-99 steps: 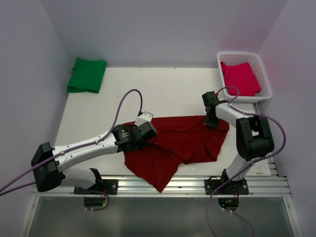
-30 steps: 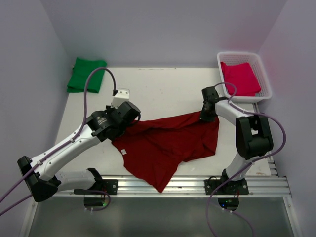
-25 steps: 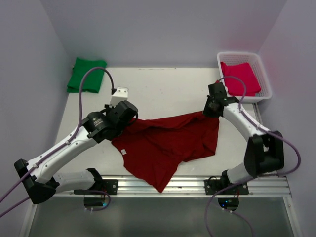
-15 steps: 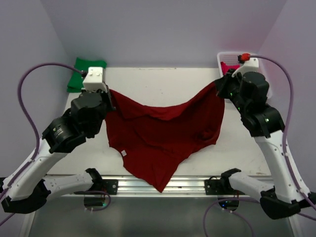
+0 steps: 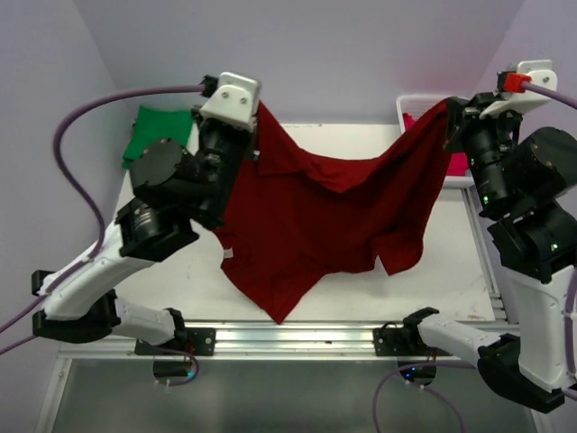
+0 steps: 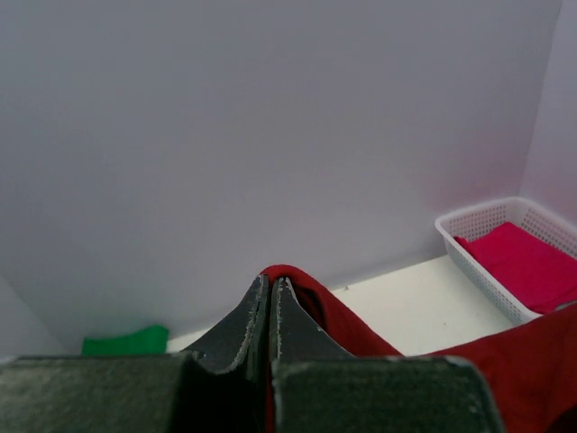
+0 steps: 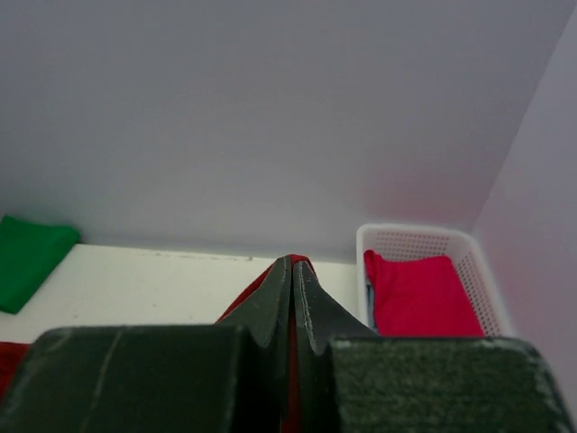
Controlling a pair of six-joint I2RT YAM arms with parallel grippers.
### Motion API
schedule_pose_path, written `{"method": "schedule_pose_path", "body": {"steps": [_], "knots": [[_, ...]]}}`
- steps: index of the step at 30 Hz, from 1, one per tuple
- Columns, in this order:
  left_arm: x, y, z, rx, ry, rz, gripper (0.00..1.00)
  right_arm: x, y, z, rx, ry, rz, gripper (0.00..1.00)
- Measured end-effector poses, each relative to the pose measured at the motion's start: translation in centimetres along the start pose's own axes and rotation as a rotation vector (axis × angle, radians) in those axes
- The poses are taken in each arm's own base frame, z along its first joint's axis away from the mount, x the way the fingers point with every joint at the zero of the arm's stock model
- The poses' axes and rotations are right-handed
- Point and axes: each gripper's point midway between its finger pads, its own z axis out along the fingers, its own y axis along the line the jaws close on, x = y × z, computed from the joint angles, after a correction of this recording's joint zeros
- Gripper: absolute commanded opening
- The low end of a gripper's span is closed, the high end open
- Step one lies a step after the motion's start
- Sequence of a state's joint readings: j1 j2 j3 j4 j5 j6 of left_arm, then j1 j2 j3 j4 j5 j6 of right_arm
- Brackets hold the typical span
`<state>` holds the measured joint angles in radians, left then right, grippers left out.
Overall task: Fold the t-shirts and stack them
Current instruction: Flatten out the tshirt
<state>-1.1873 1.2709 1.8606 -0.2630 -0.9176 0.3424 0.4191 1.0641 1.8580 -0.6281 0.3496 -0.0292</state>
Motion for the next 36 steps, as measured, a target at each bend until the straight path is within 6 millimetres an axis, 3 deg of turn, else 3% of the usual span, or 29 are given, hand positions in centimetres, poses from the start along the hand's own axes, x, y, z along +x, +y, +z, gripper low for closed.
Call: {"method": "schedule_pose_path", "body": {"steps": [4,6,10,13,16,18,21,24,25,26,27,31,34,36], "knots": [[-2.8,-3.6,4.3,0.025,-0.07,0.072,0.0,1.3,0.2,2.7,0.031,0.042,-0.072,0.0],[-3.0,-3.5,7.3,0.021,-0.104,0.09,0.0,2.2,0.4,4.2,0.048,0.072,-0.102,0.0],[1.2,3.9,13.4,-0.099,-0.051,0.168,0.0,5.1,1.3,8.0,0.065,0.148,-0.165,0.0],[5.3,12.0,15.9,-0.198,0.013,0.185,0.0,6.7,1.6,9.9,0.078,0.186,-0.209,0.0],[9.7,19.3,15.4,-0.275,0.09,0.182,0.0,7.4,1.6,11.2,0.091,0.194,-0.229,0.0],[11.0,22.2,14.3,-0.311,0.115,0.171,0.0,7.3,1.5,11.8,0.098,0.187,-0.23,0.0],[9.9,22.9,12.6,-0.303,0.083,0.154,0.0,7.1,1.3,12.2,0.105,0.174,-0.225,0.0],[6.2,21.4,9.6,-0.26,-0.011,0.145,0.0,6.1,1.4,11.4,0.086,0.118,-0.215,0.0],[4.6,20.8,8.1,-0.248,-0.05,0.146,0.0,5.9,1.4,10.5,0.075,0.097,-0.215,0.0],[2.1,20.2,5.2,-0.24,-0.113,0.15,0.0,5.3,1.4,9.2,0.053,0.067,-0.212,0.0],[1.2,19.7,4.3,-0.226,-0.137,0.148,0.0,4.7,1.4,7.6,0.032,0.038,-0.21,0.0],[-8.3,17.7,-7.4,-0.157,-0.44,0.128,0.0,-1.7,0.2,-0.5,-0.04,-0.228,-0.144,0.0],[-14.8,17.7,-18.2,-0.161,-0.708,0.124,0.0,-8.5,-2.4,-8.4,-0.032,-0.499,-0.085,0.0],[-17.9,17.1,-23.3,-0.153,-0.85,0.141,0.0,-12.9,-4.4,-13.5,0.014,-0.674,-0.06,0.0]]}}
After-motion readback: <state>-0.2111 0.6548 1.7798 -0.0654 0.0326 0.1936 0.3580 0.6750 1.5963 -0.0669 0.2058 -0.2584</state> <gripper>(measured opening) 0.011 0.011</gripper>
